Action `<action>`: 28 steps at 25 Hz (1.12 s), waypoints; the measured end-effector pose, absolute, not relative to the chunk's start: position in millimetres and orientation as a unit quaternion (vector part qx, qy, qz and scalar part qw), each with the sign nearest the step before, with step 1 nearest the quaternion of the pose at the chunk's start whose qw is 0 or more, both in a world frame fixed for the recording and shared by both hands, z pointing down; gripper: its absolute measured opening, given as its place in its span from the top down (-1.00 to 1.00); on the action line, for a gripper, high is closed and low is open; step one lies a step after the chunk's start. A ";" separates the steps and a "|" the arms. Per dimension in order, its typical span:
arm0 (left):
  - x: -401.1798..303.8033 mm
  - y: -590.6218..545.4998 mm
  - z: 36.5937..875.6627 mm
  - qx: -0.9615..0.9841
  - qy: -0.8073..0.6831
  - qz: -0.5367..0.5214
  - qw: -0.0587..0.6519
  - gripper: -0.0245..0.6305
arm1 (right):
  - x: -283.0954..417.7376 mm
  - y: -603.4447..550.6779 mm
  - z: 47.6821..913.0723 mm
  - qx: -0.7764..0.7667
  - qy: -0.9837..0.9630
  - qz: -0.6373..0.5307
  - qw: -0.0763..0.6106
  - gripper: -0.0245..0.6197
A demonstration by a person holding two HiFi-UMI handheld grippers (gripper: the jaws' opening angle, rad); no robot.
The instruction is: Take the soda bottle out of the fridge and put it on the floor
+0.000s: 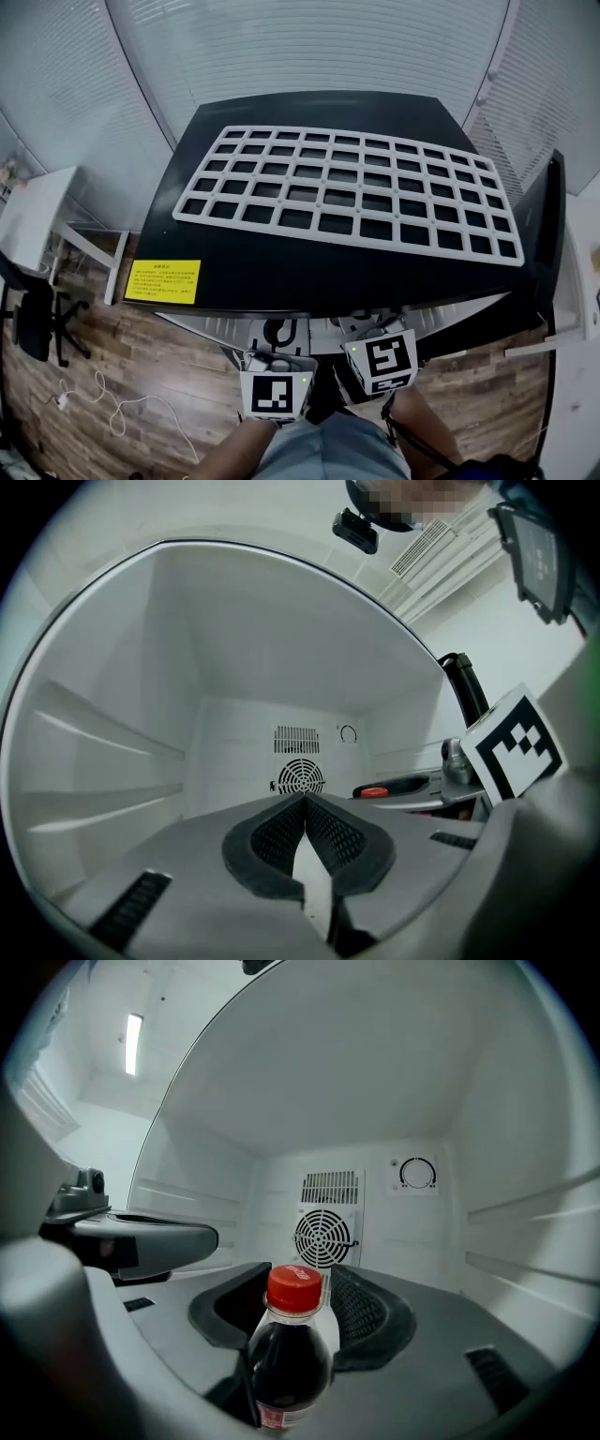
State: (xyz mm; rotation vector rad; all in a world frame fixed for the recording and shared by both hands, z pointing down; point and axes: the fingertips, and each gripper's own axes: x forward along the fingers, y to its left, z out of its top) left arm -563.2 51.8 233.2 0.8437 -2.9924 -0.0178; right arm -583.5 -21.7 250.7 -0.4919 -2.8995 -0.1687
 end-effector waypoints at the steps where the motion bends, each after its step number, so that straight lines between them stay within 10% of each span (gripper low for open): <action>1: -563.9 51.7 233.5 0.271 -0.963 -0.004 0.015 0.87 | -584.5 -21.0 252.2 -0.168 -0.979 -0.057 0.101 0.29; 28: -569.7 54.2 235.2 0.260 -0.965 -0.018 0.015 0.87 | -589.4 -7.9 249.4 -0.193 -0.970 -0.097 0.109 0.57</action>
